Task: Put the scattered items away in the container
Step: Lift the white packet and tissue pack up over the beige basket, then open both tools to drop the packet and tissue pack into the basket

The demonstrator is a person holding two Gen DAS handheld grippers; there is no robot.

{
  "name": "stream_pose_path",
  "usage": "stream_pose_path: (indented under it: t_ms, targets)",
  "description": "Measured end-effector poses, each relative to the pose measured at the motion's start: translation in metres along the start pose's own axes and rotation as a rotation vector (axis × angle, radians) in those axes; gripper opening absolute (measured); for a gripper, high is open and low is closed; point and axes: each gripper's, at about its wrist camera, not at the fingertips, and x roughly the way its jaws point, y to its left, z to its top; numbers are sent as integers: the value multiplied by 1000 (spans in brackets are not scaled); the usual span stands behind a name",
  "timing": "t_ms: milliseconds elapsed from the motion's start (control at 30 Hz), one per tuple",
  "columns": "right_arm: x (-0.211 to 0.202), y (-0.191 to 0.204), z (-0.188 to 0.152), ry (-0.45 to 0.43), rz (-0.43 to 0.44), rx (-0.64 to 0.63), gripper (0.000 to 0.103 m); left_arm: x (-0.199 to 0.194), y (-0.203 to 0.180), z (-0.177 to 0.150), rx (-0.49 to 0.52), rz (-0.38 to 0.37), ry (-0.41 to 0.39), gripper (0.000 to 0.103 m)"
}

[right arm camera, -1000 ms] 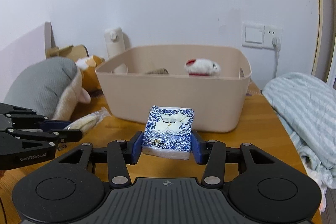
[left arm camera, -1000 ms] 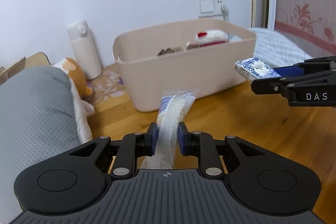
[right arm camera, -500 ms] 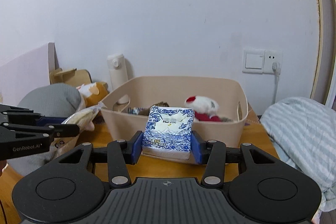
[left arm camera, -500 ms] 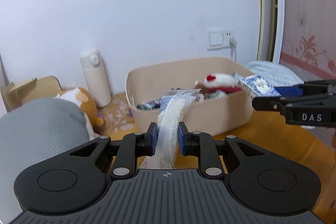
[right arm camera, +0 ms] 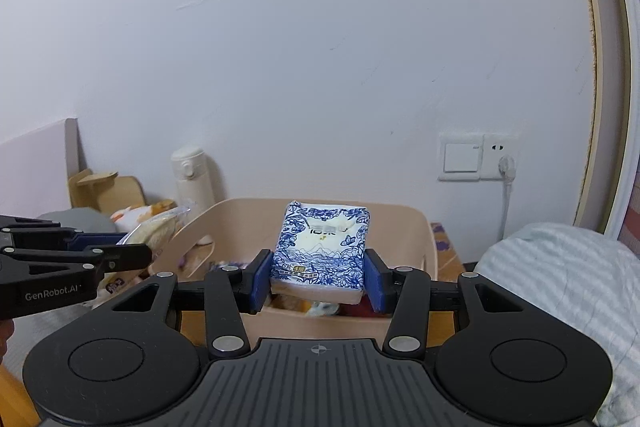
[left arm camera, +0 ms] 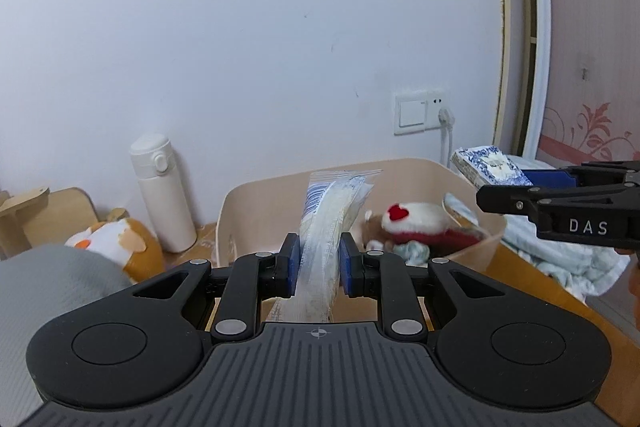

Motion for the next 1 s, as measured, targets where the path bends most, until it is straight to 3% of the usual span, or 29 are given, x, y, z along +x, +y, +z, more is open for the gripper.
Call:
stream_pose_path:
  t_ms: [567, 1000]
  targets:
    - [81, -26, 0, 93, -58, -18, 44, 99, 12, 12, -49, 38, 86, 21]
    - [107, -31, -7, 147, -85, -36, 44, 126, 10, -6, -48, 32, 176, 22]
